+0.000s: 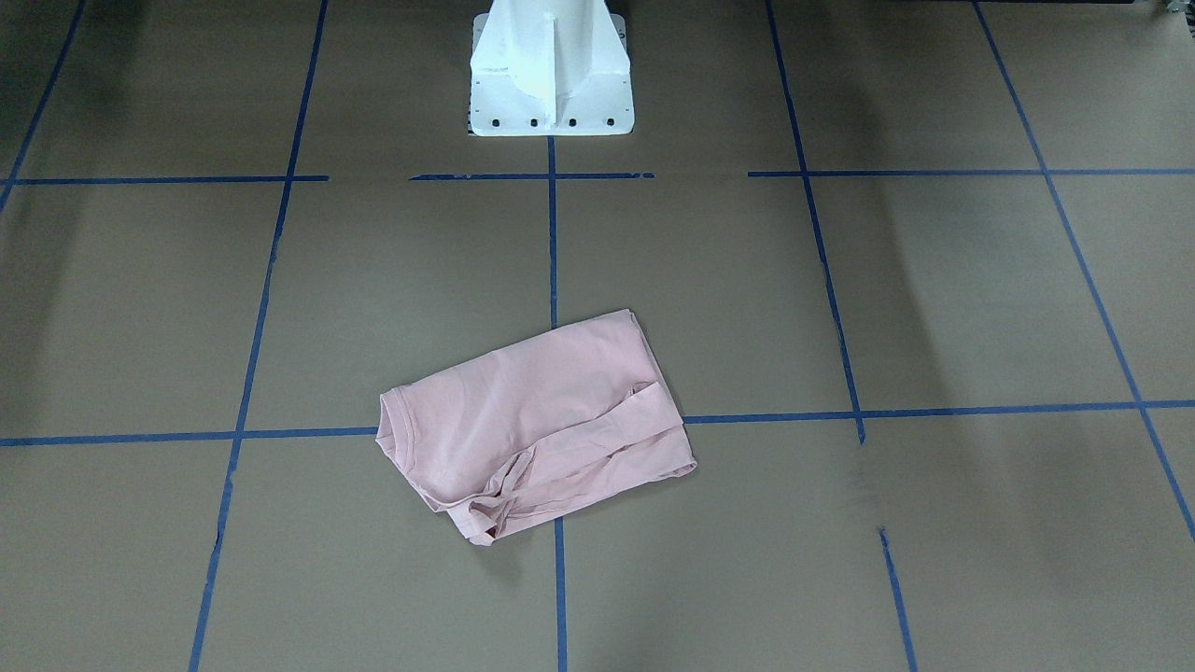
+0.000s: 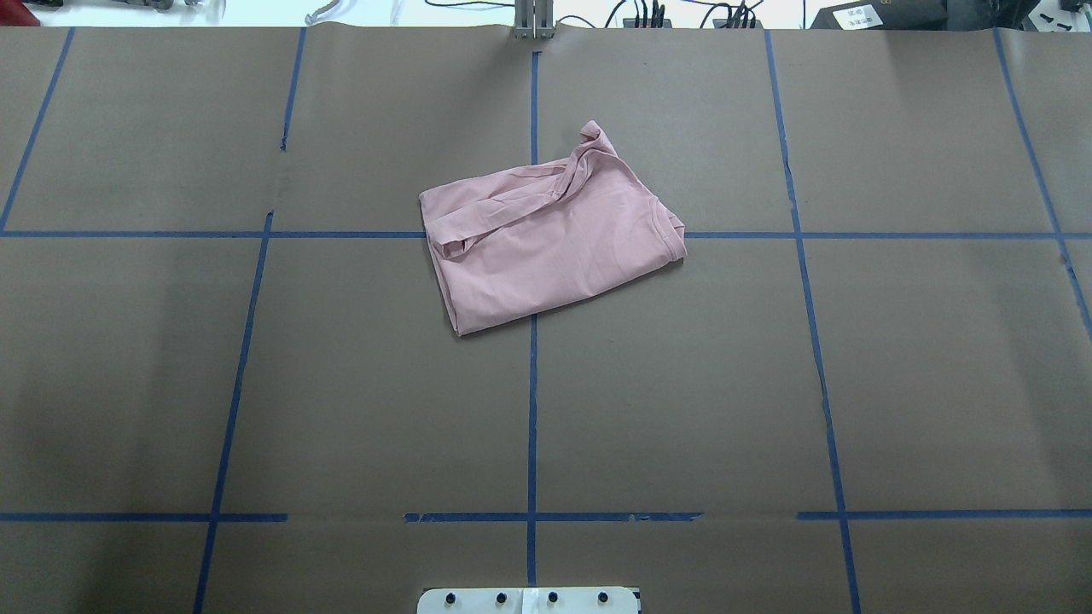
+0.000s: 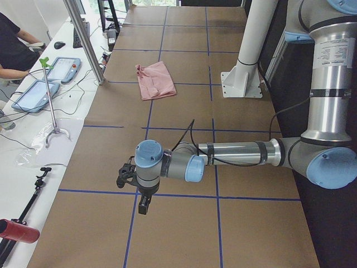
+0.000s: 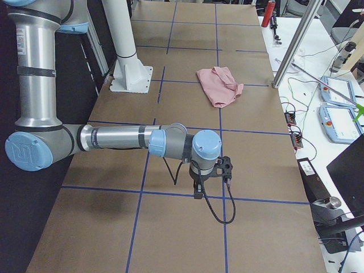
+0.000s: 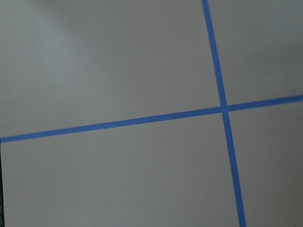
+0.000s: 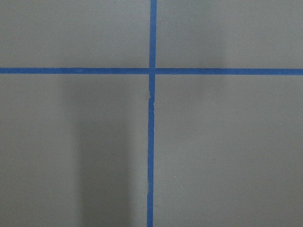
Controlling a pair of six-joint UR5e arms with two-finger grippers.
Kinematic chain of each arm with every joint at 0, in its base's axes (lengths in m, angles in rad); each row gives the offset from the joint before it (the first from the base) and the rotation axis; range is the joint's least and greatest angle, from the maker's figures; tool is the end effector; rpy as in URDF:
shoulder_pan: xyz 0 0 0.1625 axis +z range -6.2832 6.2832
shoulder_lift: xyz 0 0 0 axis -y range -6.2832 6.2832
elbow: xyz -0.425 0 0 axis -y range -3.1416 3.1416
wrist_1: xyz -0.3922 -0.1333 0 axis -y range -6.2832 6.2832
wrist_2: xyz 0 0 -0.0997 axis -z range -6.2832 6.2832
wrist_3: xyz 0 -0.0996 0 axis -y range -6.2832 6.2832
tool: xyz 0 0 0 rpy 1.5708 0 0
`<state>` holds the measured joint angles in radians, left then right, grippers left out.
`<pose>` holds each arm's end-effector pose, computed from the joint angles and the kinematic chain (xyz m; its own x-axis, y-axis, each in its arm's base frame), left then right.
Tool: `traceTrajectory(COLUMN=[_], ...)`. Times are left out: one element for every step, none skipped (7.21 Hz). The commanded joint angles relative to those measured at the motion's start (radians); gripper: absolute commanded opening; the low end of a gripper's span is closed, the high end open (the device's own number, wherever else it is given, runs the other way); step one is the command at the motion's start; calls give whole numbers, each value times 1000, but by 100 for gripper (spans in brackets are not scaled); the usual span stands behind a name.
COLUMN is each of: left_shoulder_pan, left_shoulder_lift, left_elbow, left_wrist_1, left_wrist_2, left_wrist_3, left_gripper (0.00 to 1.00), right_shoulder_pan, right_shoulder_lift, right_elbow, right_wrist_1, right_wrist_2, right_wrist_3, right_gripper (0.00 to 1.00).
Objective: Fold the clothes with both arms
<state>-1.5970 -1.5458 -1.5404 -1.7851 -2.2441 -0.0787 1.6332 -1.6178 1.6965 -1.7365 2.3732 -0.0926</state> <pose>-0.0841 -0.4897 0.6702 0.7796 0.0003 -0.6263 0.0874 0.9902 0.1093 0.0905 -0.4596 0.6338 0.6925 0.0133 0.7213 0.0019 0.9998 -0.0203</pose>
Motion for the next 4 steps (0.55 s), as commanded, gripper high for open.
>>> traceTrajectory(left_shoulder_pan=[0,0,0,0], left_shoulder_lift=[0,0,0,0], left_elbow=[0,0,0,0], left_wrist_1=[-4,-5,-7,-7], left_wrist_2=[0,0,0,1], left_wrist_3=[-36,-36,-35,-35], left_gripper=[100,100,100,100], right_shoulder_pan=[0,0,0,-1], right_shoulder_lift=[1,4,7,6], right_elbow=[-55,-61,-61,-61], right_wrist_1=[95,112,112,112], right_wrist_2=[0,0,-2,-2], right_wrist_3=[50,50,47,45], right_gripper=[100,100,100,100])
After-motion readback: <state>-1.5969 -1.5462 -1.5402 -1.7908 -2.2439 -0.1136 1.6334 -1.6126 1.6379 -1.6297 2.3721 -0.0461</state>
